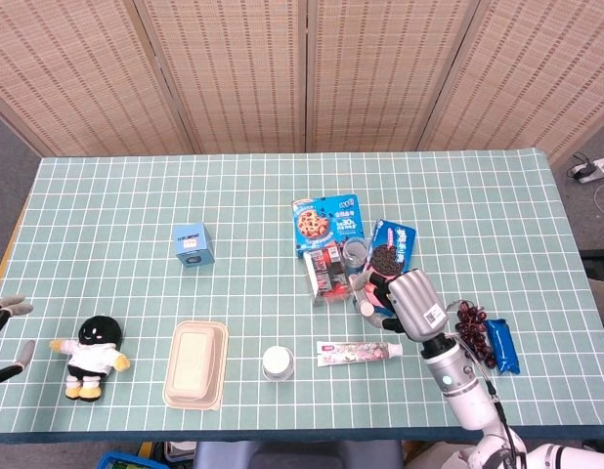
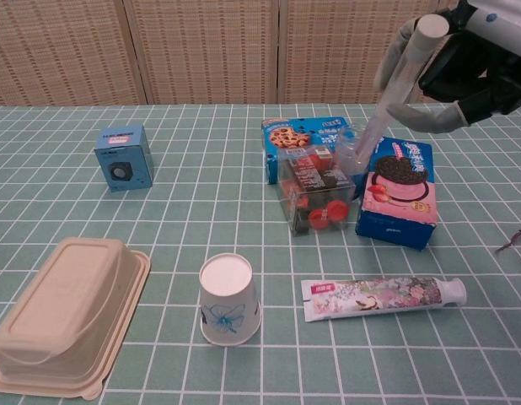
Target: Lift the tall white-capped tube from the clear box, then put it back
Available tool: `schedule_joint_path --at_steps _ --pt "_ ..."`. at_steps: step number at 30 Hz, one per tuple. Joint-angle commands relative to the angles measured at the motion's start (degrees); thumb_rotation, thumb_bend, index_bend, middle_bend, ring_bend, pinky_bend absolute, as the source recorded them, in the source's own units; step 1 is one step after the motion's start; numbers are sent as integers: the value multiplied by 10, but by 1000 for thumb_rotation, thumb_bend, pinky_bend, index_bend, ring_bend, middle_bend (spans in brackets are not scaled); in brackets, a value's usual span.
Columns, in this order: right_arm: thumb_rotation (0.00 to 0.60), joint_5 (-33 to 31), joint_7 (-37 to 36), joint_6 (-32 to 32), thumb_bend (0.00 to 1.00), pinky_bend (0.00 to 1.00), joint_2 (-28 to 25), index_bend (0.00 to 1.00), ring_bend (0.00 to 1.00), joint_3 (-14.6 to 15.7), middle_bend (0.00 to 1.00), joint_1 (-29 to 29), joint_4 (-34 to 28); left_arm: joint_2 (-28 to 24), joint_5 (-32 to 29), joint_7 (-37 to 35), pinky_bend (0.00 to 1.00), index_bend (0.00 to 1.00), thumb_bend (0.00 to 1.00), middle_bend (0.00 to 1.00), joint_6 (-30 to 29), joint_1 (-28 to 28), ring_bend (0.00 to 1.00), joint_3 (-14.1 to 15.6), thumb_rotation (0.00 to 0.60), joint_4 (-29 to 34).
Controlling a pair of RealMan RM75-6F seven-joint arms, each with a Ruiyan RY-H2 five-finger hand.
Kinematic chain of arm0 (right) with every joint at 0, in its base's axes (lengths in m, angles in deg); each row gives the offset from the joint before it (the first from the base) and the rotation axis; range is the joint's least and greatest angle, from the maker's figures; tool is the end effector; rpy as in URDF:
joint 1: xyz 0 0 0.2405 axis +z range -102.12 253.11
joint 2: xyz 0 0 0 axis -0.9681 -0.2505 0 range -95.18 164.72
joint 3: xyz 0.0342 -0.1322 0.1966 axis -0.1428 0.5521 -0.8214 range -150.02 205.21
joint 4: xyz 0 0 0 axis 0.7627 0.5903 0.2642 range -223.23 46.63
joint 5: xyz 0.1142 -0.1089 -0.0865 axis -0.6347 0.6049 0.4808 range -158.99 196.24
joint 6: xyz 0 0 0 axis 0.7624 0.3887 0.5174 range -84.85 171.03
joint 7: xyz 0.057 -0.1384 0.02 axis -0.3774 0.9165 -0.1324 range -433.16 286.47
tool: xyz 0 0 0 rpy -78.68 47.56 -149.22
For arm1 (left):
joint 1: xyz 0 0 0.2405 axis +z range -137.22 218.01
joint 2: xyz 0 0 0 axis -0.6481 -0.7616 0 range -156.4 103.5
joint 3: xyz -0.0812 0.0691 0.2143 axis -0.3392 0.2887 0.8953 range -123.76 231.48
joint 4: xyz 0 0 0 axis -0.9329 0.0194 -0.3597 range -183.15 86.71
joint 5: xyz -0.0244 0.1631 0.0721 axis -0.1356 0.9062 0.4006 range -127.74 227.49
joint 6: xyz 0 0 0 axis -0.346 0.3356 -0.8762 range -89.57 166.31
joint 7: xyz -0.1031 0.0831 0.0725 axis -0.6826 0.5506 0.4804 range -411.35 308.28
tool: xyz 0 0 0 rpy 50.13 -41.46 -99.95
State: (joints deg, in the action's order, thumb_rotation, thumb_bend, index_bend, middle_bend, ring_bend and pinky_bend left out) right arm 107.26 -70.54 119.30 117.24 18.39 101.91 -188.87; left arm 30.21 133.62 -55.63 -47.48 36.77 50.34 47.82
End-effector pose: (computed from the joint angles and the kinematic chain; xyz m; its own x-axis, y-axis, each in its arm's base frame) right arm -0.1227 -0.2606 0.0821 0.0323 -0.0758 0.9966 -0.8911 -0.4539 -0.0057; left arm -0.2861 0.1796 0.2180 0.3868 -0.0209 0.9219 0.9216 0.0447 -0.3856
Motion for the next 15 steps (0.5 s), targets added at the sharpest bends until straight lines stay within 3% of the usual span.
schedule_joint_path --at_steps 1,6,9,12,15 --pt "600 -12 -169 -22 721 1000 -13 757 1000 -1 1000 3 -23 0 0 0 337 380 358 240 0 0 181 0 600 0" --pt "600 2 -283 -28 722 1000 -25 756 1000 3 1000 6 -28 0 0 0 337 380 358 239 0 0 181 0 600 1" --pt "600 6 -306 -40 726 1000 -41 757 1000 8 1000 9 -30 0 1 0 337 380 358 239 -1 1 181 0 600 1" --pt "600 2 -245 -43 726 1000 -47 756 1000 11 1000 9 -20 0 1 1 337 380 358 239 -1 1 181 1 600 1" --pt "600 -9 -102 -37 728 1000 -41 756 1000 10 1000 5 -5 0 1 2 337 380 358 239 0 0 181 1 600 1"
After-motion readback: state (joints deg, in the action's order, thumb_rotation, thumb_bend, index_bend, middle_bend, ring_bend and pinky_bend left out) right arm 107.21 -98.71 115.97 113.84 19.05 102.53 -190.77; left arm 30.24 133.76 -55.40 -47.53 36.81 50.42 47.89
